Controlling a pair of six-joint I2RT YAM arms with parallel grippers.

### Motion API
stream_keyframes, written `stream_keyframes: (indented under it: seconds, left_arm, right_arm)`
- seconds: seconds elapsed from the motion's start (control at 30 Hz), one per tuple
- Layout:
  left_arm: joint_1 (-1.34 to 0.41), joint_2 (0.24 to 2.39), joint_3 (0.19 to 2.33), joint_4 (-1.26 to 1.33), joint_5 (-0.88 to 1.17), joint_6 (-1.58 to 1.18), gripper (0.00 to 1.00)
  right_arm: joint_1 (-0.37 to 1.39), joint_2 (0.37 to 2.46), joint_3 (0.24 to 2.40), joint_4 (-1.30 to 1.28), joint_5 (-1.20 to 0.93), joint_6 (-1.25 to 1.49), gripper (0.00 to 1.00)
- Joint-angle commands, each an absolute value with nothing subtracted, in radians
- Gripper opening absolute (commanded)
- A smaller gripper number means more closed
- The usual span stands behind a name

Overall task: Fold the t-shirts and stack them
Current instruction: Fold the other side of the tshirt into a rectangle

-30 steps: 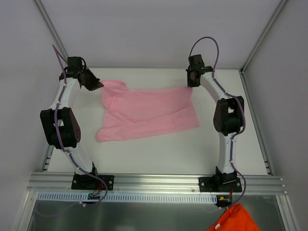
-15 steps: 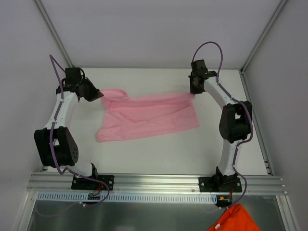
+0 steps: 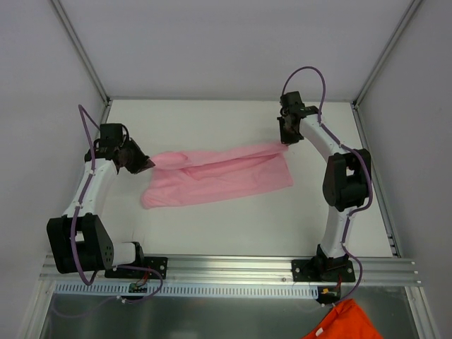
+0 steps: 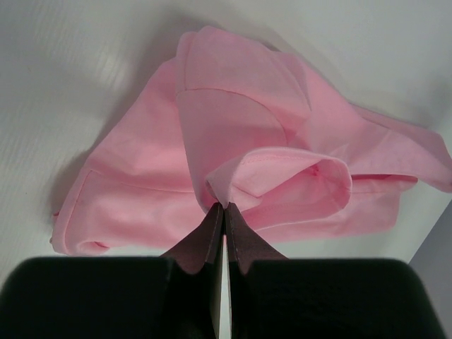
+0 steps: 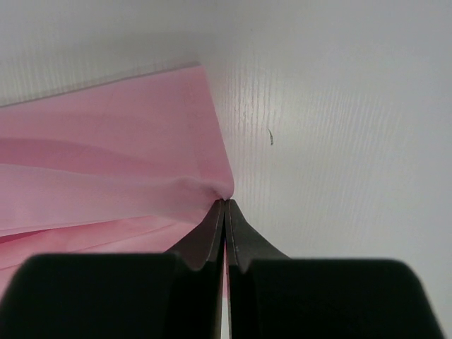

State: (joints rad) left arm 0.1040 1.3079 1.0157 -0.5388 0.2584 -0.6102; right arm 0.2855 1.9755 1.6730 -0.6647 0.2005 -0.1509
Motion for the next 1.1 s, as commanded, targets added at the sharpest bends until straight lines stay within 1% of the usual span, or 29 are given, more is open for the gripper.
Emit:
stream_keyframes:
  seconds: [0.0,0.17,0.33,0.5,0.6,0.67,0.7,0.73,0.77,0.8,0.83,0.87,0.9,0.93,0.97,1.03,1.07]
  left_arm:
    - [0.095,1.285,0.988,-0.555,0.236,-0.577,0.00]
    - [0.097,1.275,0.966,-0.574,0.201,-0.577,0.00]
    - [0.095,1.299,0.983,-0.612,0.121,-0.583,0.00]
    - [0.097,1.321,0.976,-0.617,0.071,-0.592,0.00]
    - [0.097,1.348,0.976,-0.623,0.055,-0.598,0.00]
    - [0.097,1.362,0.980,-0.624,0.060,-0.598,0.00]
    - [0.097,1.371,0.979,-0.621,0.061,-0.600,0.00]
    - [0.097,1.373,0.979,-0.623,0.058,-0.604,0.03]
    - [0.097,1.374,0.979,-0.624,0.057,-0.609,0.09]
    - [0.097,1.379,0.980,-0.624,0.058,-0.614,0.34]
    - [0.097,1.381,0.983,-0.626,0.063,-0.617,0.44]
    - [0.097,1.382,0.989,-0.623,0.070,-0.618,0.58]
    - [0.097,1.381,0.995,-0.621,0.077,-0.620,0.74]
    - [0.097,1.378,1.003,-0.618,0.081,-0.623,0.93]
    - [0.097,1.374,1.024,-0.614,0.087,-0.626,0.95]
    - [0.097,1.358,1.049,-0.600,0.101,-0.633,0.95]
    - [0.097,1.348,1.075,-0.579,0.130,-0.635,0.95]
  right_arm:
    - [0.291,1.902,1.678,-0.709,0.180,-0.178,0.01]
    - [0.291,1.907,1.683,-0.768,0.138,-0.193,0.01]
    - [0.291,1.891,1.638,-0.749,0.092,-0.179,0.01]
    - [0.293,1.908,1.631,-0.733,0.094,-0.186,0.01]
    - [0.295,1.950,1.678,-0.755,0.100,-0.205,0.01]
    - [0.293,1.994,1.752,-0.819,0.101,-0.219,0.01]
    - [0.295,1.997,1.765,-0.831,0.100,-0.225,0.08]
    - [0.295,1.993,1.767,-0.830,0.110,-0.227,0.16]
    - [0.296,1.967,1.744,-0.812,0.115,-0.227,0.28]
    - [0.295,1.953,1.732,-0.801,0.118,-0.226,0.32]
    - [0.295,1.941,1.723,-0.796,0.114,-0.225,0.37]
    - [0.296,1.930,1.711,-0.793,0.110,-0.222,0.50]
    - [0.295,1.912,1.709,-0.796,0.104,-0.224,0.55]
    - [0.295,1.902,1.709,-0.801,0.106,-0.224,0.57]
    - [0.295,1.890,1.706,-0.801,0.107,-0.224,0.58]
    - [0.295,1.852,1.703,-0.802,0.112,-0.224,0.59]
    - [0.295,1.841,1.703,-0.805,0.110,-0.227,0.58]
